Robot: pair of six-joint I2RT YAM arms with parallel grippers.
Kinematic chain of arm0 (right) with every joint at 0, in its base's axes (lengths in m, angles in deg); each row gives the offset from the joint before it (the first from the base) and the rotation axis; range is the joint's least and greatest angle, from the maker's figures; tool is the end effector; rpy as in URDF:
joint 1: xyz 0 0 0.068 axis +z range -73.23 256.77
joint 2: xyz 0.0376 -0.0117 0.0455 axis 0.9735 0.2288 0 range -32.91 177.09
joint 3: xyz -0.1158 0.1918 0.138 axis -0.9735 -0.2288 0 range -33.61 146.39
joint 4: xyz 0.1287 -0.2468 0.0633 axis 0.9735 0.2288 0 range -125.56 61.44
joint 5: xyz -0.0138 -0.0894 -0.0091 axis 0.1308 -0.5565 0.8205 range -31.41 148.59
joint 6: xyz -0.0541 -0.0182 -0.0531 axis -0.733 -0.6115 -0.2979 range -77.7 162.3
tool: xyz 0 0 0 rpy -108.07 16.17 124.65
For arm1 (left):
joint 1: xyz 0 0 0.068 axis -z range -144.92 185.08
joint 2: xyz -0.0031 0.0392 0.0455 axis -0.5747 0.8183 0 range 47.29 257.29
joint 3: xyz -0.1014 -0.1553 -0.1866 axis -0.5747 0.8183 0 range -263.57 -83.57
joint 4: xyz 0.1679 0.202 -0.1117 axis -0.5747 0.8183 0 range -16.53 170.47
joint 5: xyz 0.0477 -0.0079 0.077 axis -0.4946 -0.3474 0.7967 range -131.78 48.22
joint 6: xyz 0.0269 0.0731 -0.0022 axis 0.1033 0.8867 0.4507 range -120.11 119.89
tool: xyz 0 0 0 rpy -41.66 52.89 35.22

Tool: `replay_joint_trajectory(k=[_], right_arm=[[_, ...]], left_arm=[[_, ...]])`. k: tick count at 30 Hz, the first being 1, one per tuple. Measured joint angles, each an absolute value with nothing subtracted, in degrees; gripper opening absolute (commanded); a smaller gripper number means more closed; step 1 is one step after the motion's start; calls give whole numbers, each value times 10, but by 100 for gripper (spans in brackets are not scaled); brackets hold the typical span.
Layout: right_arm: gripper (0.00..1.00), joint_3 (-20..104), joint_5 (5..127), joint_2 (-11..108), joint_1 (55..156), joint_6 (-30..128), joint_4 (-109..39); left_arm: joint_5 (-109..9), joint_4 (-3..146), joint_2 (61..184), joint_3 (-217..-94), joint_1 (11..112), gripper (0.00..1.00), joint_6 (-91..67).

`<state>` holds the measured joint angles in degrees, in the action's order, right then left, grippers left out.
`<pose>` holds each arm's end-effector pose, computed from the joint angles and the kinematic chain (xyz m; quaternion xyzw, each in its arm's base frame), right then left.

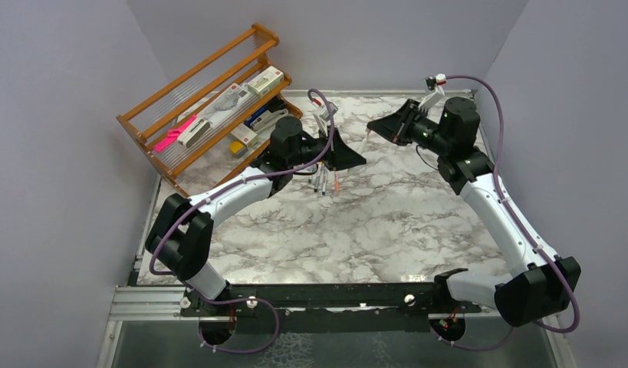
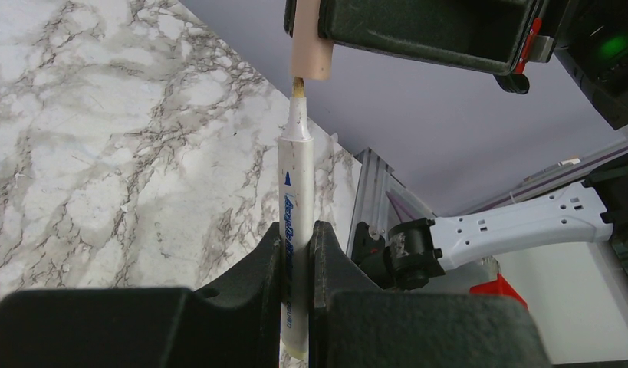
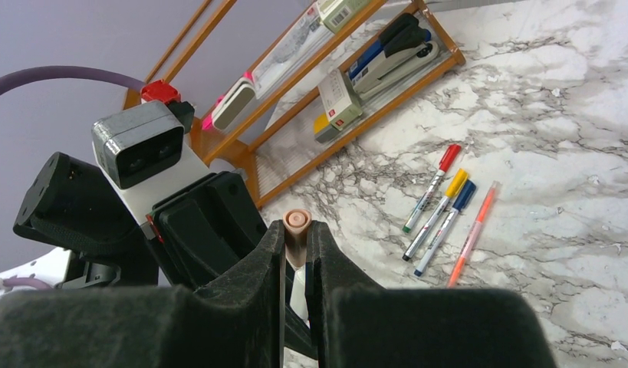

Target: Insert the pens into the pen caps

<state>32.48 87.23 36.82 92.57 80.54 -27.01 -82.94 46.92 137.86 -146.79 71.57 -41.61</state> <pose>0.3138 0.1220 0.3664 -0.0056 0.7698 0.4479 0.4547 0.3071 -0.2817 0.2947 0.2175 0.6767 -0.6082 0.3534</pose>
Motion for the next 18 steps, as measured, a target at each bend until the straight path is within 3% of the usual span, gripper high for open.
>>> replay_joint_trajectory(k=[18], right_arm=[[1,291,852,352,921,810,-302]], left_arm=[[-841,464,1395,-1479,715,0,-418]])
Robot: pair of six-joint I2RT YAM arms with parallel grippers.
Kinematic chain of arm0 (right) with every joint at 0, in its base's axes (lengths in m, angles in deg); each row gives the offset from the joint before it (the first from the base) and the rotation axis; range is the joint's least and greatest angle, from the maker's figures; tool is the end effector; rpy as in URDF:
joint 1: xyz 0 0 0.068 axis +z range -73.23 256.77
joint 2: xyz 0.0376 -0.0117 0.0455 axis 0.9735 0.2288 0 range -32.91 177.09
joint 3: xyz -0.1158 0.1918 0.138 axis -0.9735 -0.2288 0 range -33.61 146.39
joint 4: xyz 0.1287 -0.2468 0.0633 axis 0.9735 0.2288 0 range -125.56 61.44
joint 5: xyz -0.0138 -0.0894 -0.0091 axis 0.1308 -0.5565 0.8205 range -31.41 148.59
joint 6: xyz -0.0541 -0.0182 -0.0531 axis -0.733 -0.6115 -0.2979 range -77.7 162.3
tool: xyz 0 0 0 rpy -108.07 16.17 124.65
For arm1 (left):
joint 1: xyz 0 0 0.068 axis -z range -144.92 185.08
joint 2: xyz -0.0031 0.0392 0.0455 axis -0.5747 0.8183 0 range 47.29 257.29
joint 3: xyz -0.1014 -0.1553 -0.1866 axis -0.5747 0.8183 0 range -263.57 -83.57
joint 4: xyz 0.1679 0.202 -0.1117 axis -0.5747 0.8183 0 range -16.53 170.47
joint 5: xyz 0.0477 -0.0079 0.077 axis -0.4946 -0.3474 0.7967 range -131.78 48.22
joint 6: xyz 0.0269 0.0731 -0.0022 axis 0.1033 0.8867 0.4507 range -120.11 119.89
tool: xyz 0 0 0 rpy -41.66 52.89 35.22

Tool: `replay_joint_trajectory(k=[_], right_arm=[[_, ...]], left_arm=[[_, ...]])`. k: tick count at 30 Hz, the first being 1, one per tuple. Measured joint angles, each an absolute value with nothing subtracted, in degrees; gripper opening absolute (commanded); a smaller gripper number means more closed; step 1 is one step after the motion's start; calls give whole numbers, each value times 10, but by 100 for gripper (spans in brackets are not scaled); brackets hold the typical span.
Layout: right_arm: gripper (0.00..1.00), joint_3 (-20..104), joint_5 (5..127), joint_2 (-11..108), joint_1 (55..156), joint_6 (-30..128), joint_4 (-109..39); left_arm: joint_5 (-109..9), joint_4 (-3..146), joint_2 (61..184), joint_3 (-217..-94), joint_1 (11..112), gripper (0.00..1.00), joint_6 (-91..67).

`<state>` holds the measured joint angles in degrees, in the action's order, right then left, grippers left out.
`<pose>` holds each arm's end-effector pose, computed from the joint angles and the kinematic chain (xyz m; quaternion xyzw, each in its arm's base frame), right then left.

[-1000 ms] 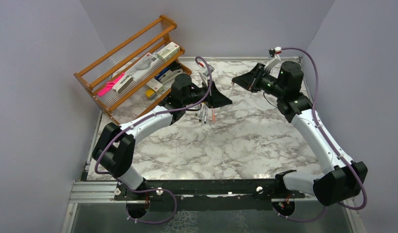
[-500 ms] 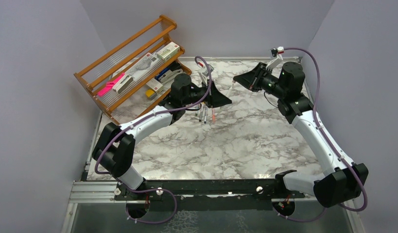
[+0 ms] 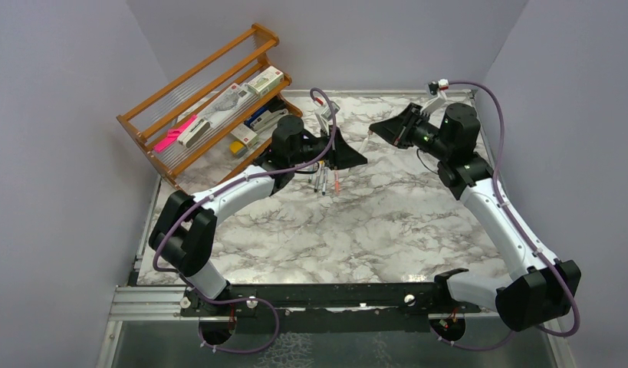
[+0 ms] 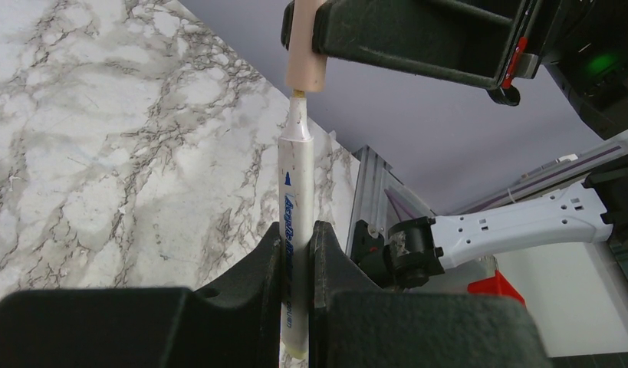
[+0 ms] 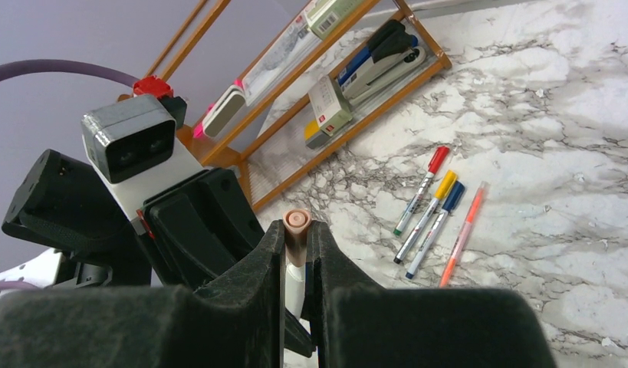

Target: Insert the pens into the pen caps

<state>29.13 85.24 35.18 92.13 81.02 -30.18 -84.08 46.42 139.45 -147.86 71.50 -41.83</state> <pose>0.3115 0.1166 0.3587 0.0078 0.7636 0.4402 0.4722 0.3113 -0.2854 0.2921 0.2224 0.6752 -0.6122 0.3463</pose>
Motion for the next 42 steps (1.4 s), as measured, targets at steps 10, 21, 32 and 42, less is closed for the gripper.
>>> replay_joint_trajectory(k=[10,21,32,42], right_arm=[[1,287,853,351,921,810,-302],[1,260,878,346,918,810,-335],[1,253,948,343,905,811,-411],[1,250,1010,343,893,817,-505]], left_arm=[[-841,464,1395,-1480,715,0,-418],[-845,460,1411,-1500,715,0,-436],[-895,380,1421,-1507,699,0,-515],[-934,340,1429,-1540,692,0,-559]])
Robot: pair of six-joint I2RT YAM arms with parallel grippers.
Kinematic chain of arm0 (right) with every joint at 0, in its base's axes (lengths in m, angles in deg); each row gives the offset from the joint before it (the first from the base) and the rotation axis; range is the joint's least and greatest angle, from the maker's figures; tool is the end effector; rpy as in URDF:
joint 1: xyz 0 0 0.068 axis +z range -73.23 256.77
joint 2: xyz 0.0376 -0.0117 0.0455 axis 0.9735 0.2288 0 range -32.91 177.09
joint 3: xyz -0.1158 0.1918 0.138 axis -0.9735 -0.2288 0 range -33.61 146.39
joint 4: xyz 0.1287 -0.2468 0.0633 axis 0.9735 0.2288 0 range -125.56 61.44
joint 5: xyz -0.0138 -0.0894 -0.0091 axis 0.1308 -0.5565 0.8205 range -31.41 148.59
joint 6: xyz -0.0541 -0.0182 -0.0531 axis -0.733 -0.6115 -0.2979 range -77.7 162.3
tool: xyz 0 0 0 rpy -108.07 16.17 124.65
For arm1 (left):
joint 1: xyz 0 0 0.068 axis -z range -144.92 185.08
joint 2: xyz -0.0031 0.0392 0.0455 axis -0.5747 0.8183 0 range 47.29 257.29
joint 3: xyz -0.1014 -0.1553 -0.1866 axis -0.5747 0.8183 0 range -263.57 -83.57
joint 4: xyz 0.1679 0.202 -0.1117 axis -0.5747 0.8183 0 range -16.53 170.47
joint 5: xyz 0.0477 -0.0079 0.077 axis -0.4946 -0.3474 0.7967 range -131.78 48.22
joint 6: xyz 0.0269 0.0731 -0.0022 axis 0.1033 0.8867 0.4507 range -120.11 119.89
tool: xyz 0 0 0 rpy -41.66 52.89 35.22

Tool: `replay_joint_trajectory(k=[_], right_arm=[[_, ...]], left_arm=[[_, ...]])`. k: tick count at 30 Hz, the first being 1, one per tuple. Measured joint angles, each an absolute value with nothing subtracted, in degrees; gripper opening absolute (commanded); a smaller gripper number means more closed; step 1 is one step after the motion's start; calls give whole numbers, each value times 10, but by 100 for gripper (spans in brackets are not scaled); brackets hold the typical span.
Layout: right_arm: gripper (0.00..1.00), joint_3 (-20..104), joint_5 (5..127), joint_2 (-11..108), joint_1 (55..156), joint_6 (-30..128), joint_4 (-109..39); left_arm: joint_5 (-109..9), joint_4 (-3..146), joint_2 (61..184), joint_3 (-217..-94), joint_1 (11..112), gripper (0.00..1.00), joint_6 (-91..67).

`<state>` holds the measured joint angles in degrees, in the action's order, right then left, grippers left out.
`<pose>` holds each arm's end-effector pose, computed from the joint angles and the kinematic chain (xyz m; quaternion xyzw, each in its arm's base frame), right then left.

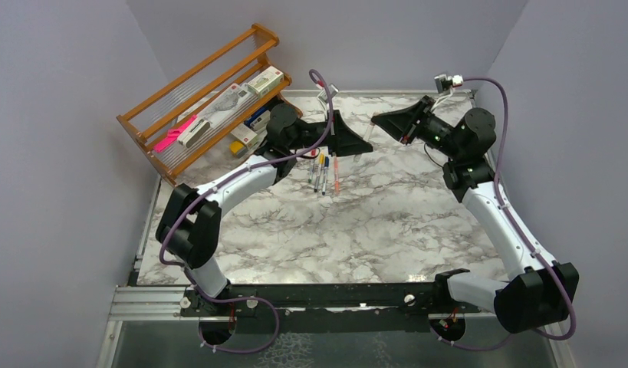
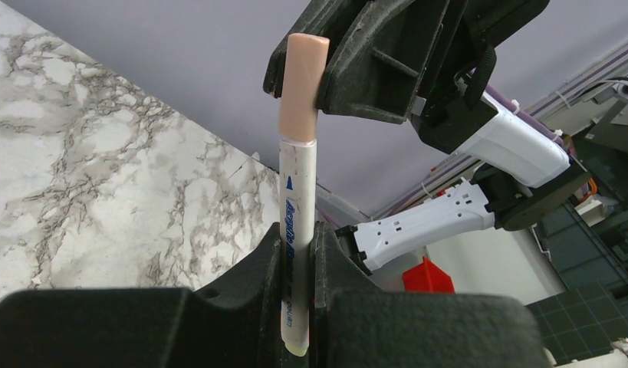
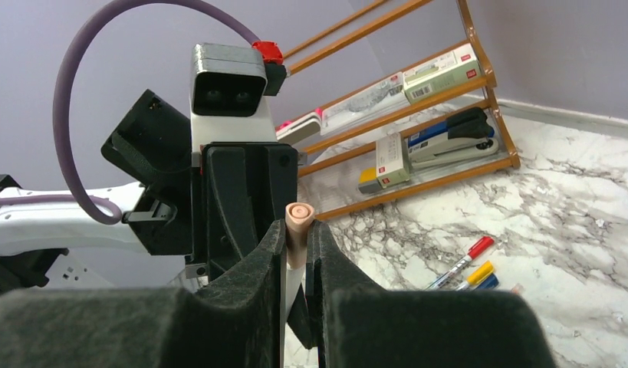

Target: Insert the pens into the pen caps

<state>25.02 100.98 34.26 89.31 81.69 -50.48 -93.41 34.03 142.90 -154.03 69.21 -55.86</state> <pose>0.3029 0.1134 0.3804 -0.1177 0.6672 0.5209 0.5193 0.3240 -0.2827 0.3341 0.2341 0.6071 -0.6912 0.3143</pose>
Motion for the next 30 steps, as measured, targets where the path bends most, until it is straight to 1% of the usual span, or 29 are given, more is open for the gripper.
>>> replay_joint_trajectory(k=[18,22,30], right_arm=[[1,234,986,329,885,805,-527],[1,228,1012,328,886,805,-503],[1,247,1012,328,888,795,-463]], left_arm=[[-980,354,1506,-1662,694,0,-559],[-964,352,1509,-1673,690,0,-560],[-967,352,1509,-1675,686,0,-557]])
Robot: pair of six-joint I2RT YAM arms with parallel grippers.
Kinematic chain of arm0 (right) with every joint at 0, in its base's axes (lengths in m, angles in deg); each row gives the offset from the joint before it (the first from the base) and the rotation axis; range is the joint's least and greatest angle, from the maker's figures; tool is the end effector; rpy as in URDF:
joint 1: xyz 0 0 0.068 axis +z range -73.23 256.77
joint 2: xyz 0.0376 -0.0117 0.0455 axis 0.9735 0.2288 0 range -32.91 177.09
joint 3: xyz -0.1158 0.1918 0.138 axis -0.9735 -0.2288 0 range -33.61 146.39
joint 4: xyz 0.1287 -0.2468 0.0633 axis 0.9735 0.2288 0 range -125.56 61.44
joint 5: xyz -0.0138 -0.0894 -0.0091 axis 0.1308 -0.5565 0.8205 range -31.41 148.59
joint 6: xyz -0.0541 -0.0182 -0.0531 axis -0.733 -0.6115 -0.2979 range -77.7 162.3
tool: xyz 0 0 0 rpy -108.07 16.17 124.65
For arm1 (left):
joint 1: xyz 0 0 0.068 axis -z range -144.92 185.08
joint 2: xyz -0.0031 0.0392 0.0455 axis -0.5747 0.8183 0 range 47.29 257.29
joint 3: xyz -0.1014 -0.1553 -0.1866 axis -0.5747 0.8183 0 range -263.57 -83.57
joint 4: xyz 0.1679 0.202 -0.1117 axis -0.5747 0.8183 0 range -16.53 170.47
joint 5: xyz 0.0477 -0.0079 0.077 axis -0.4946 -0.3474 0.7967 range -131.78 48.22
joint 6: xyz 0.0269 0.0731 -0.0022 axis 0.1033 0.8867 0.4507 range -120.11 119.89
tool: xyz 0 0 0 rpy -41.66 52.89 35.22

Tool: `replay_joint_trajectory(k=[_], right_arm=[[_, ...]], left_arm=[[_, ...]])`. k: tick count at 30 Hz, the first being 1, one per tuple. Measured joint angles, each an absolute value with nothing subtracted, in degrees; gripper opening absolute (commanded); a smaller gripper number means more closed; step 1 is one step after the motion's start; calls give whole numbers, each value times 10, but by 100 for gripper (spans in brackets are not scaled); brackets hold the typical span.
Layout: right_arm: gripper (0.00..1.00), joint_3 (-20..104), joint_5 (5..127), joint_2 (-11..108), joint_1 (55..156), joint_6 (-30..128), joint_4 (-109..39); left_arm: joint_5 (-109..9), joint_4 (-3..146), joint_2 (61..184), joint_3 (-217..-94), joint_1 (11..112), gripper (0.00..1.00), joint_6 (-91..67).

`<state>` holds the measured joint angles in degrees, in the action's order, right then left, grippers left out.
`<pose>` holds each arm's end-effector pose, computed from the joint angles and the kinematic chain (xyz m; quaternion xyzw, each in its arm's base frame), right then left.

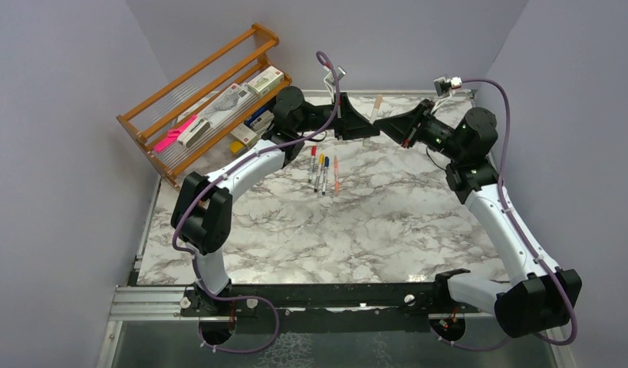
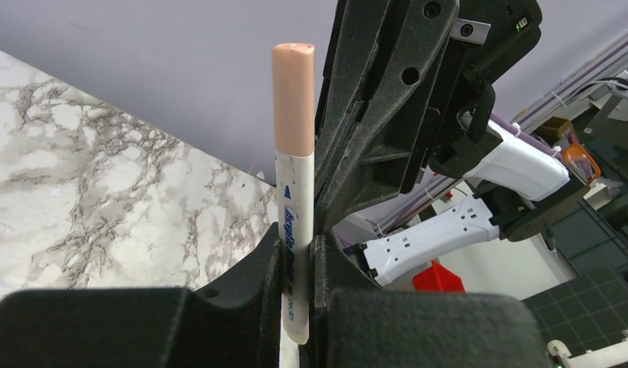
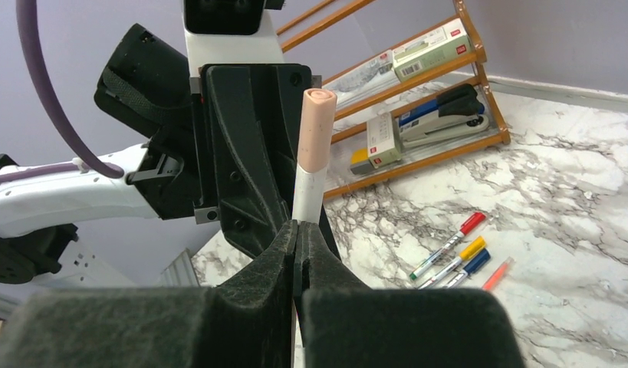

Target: Insert the pens into the pen caps

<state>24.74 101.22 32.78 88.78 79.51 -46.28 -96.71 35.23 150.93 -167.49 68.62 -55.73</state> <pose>0.2979 0.1095 0.3771 -0.1187 0.6813 0.5090 0.5125 0.3542 -0.3002 0.3612 0.2682 0.5804 -0.6974 0.3239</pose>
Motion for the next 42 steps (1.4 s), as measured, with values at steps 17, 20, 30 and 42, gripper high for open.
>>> replay_joint_trajectory(k=[17,20,30,42], right_arm=[[41,309,905,284,910,757,-257],[41,309,861,278,910,753,-228],[38,314,817,280,910,739,-170],[36,309,821,286,910,739,-162]], left_arm=[[-887,346,1492,-1575,677,0,-489],[-838,432,1483,-1565,678,0,-440],[-637,681,1491,-1551,681,0,-321],[-510,914,1617,-1688,706,2,-280]])
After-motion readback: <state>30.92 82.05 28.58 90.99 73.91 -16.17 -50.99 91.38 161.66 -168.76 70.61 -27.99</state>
